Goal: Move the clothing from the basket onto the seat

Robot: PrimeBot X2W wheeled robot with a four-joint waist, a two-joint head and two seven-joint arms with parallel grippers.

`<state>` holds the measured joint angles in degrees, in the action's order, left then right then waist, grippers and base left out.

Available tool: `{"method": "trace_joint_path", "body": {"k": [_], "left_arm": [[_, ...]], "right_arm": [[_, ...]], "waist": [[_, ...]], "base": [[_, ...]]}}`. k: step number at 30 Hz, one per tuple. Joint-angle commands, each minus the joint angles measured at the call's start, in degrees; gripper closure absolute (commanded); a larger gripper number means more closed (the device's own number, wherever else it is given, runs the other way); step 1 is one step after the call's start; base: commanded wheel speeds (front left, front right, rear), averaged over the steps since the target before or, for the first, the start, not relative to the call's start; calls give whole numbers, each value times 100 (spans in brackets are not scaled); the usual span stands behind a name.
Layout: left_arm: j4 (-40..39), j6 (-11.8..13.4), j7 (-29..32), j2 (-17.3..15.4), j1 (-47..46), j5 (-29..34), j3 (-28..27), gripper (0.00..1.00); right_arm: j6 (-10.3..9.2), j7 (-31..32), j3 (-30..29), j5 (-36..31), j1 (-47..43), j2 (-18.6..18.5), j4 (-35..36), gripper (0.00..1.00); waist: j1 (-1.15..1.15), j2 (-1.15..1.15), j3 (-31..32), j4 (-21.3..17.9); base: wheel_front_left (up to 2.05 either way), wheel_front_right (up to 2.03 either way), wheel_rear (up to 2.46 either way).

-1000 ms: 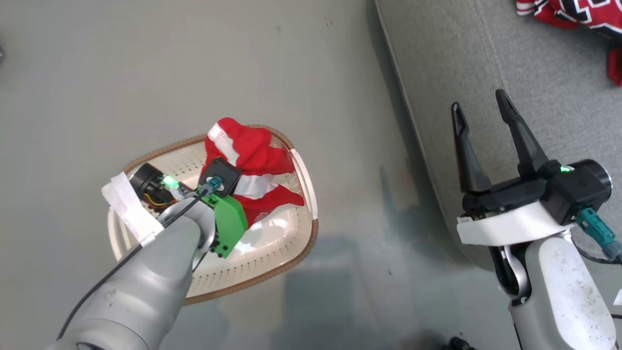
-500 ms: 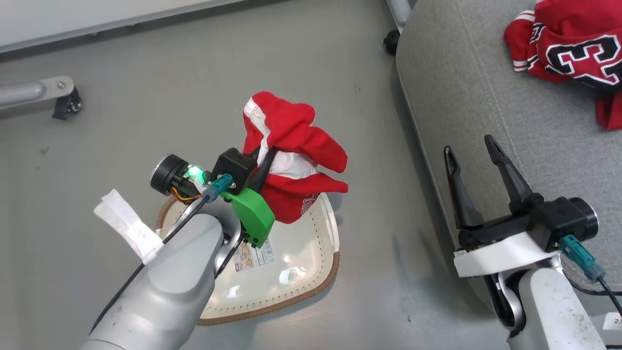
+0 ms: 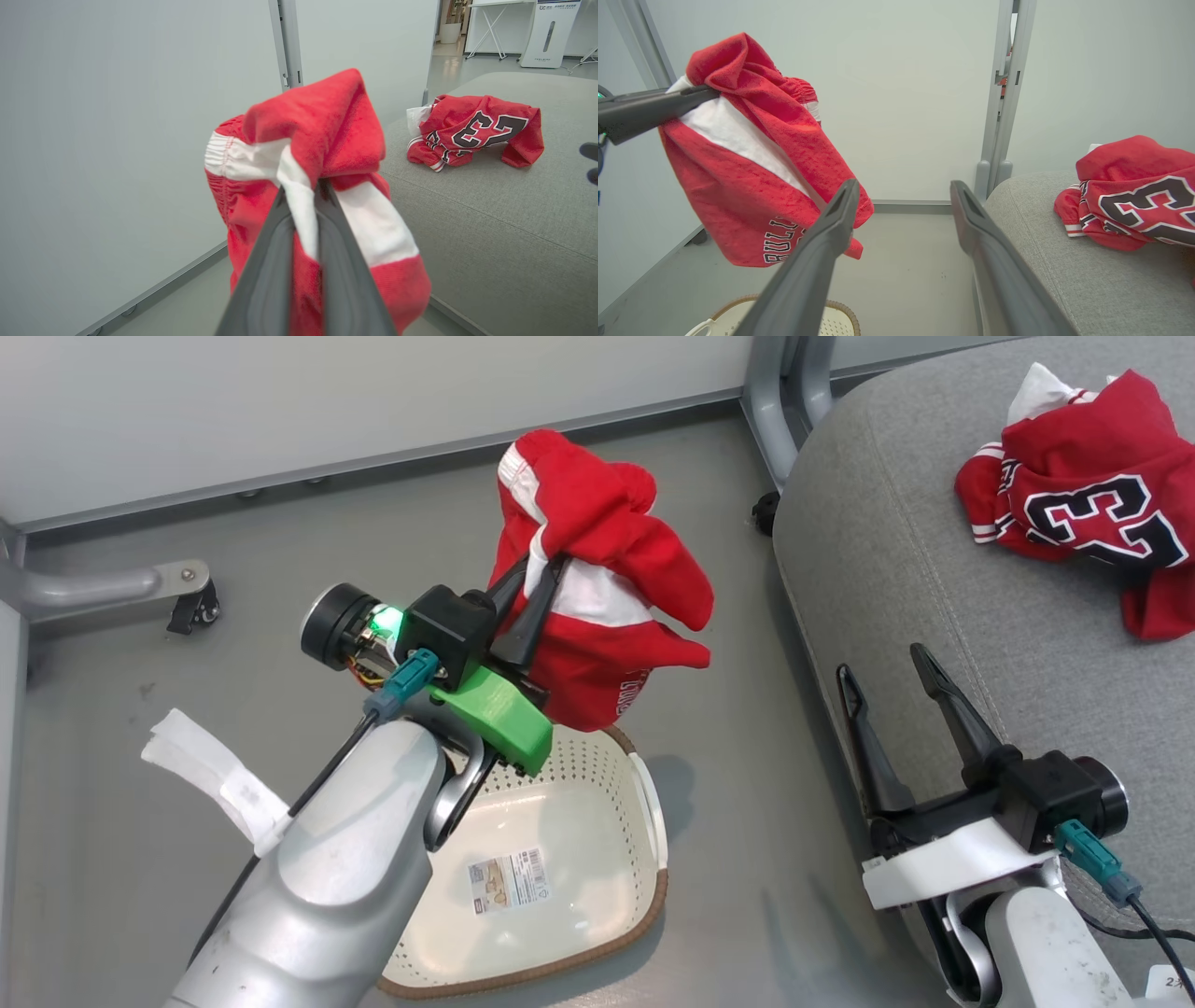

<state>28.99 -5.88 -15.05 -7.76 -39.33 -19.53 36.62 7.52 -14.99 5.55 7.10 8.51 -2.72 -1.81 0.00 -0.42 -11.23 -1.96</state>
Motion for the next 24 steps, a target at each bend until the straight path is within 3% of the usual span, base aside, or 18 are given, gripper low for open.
{"method": "trace_joint_path", "body": {"k": [1, 17, 24], "left_arm": [[-97, -17, -17, 21, 94, 20, -24, 100], [-943, 47, 113, -22, 129, -35, 25, 100], [-982, 98, 132, -79, 148, -51, 47, 100]], "right_arm": [[-6, -15, 9, 40, -97, -18, -6, 0], [-6, -15, 123, 97, -184, -18, 174, 0], [-6, -15, 634, -72, 53, -17, 561, 0]], "waist": [[0, 42, 103, 27], [0, 42, 252, 60], [0, 42, 198, 61]], "base": [[0, 0, 0], [0, 0, 0], [0, 0, 0]]}}
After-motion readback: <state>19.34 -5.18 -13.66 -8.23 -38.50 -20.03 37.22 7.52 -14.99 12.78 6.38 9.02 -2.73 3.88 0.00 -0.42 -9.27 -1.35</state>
